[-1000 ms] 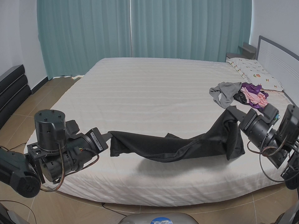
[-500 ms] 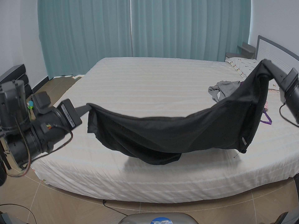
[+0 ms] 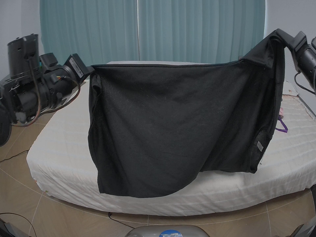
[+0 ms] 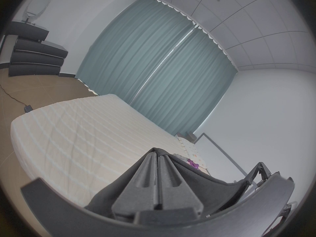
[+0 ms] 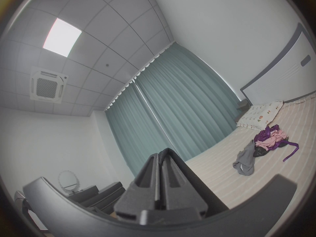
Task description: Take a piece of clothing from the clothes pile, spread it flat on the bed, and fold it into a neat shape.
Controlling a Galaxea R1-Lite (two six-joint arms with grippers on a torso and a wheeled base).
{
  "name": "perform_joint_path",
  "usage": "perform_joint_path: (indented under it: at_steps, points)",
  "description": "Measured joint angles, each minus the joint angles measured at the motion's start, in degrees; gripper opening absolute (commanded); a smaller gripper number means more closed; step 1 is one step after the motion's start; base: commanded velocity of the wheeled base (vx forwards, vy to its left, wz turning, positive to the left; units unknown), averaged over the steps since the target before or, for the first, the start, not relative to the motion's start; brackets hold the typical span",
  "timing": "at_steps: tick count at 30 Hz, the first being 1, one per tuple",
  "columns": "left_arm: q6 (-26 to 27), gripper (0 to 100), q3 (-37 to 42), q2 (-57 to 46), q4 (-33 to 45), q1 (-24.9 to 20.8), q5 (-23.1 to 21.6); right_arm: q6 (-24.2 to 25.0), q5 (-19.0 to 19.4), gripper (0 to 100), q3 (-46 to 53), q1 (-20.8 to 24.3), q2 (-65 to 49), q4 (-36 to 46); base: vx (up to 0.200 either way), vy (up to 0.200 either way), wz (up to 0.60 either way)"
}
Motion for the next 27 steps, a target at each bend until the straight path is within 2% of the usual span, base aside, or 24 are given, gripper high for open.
perform_joint_path:
  at_steps: [16, 27]
  points:
    - [0.0, 0, -17.4, 25.2, 0.8, 5.3, -0.4, 0.0, 0.0, 0, -12.1, -4.5, 26.5, -4.7, 0.200, 0.000, 0.00]
    - [-0.2, 0, -23.7, 39.0, 0.4, 7.3, -0.6, 0.3, -0.5, 0, -13.9, -5.3, 41.4, -7.8, 0.000, 0.000, 0.00]
